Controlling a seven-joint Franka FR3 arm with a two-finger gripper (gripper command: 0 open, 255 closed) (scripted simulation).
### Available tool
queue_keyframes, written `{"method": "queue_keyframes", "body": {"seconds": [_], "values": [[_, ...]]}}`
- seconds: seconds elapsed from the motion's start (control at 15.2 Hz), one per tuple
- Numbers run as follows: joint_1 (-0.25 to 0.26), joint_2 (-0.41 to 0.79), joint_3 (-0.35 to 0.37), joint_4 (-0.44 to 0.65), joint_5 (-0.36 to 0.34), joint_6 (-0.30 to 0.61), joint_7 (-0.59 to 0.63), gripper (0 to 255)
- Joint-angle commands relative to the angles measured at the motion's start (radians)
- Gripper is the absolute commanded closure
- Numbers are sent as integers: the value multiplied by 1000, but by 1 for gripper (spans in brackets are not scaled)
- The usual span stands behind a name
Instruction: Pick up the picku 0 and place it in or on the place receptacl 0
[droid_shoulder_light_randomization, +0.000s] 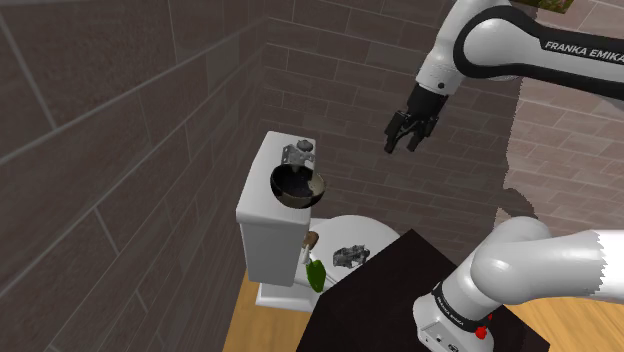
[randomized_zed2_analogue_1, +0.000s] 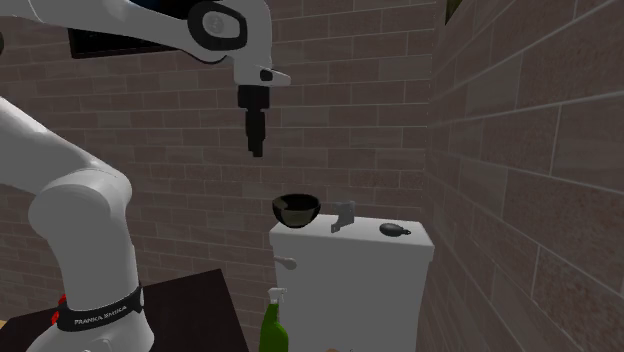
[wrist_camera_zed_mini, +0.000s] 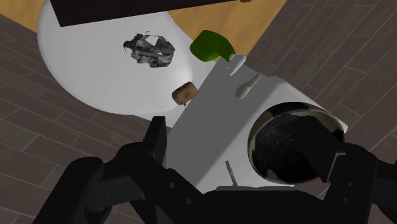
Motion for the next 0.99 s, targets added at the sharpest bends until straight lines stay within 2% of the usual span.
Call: {"method": "queue_keyframes", "body": {"seconds": [0.0, 0.46, 0.92], "values": [[0, 0, 0, 0, 0, 0, 0, 0], [12, 267, 34, 90, -1, 176, 5, 0], [18, 543, 63, 244, -22, 297, 20, 0]]}}
